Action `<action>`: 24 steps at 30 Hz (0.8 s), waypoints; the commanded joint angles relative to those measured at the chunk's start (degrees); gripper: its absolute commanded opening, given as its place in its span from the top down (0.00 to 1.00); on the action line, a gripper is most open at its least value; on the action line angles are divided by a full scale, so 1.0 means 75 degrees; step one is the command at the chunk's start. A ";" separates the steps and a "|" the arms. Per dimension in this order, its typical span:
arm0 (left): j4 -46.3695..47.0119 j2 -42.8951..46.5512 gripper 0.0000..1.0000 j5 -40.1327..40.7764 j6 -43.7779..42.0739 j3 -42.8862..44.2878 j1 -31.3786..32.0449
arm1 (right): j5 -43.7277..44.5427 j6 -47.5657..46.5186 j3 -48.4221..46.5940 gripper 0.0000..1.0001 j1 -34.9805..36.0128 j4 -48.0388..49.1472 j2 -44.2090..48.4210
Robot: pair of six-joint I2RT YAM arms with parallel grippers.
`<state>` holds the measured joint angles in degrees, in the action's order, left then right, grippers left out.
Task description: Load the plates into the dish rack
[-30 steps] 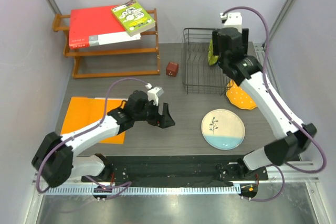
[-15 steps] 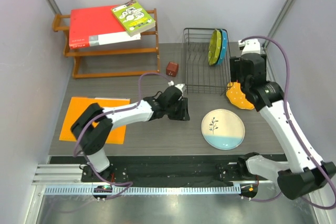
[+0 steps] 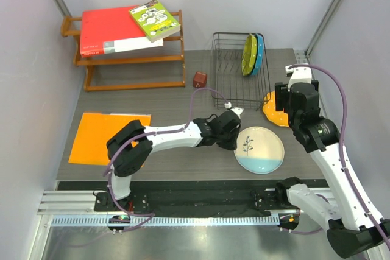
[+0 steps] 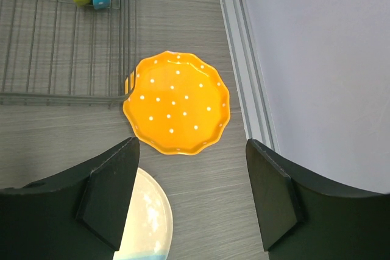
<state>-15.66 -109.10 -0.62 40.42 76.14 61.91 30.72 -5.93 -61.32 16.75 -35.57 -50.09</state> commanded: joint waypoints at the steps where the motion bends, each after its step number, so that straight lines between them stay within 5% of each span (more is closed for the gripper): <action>1: 0.0435 -0.0393 1.00 0.0131 -0.0187 0.0465 0.0218 | -0.0216 -0.0275 0.0031 0.21 -0.0031 -0.0306 0.0315; 7: 0.0413 -0.0968 1.00 0.0106 -0.0210 0.0711 0.0265 | -0.1375 0.0076 0.0032 0.09 -0.0066 -0.1865 0.0361; 15: 0.0143 -0.0911 1.00 0.0270 -0.0187 0.0232 0.0020 | -0.2395 0.0604 -0.0202 0.08 -0.0124 -0.2124 0.0222; 24: 0.0119 0.0960 1.00 0.0727 -0.0561 -0.2251 -0.0824 | -0.3673 0.1107 0.0218 0.08 -0.0113 -0.1691 -0.0259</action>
<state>-10.11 -108.86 0.30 39.35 67.29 59.07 9.67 -1.06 -60.80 16.05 -50.92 -51.29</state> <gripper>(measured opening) 0.002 0.924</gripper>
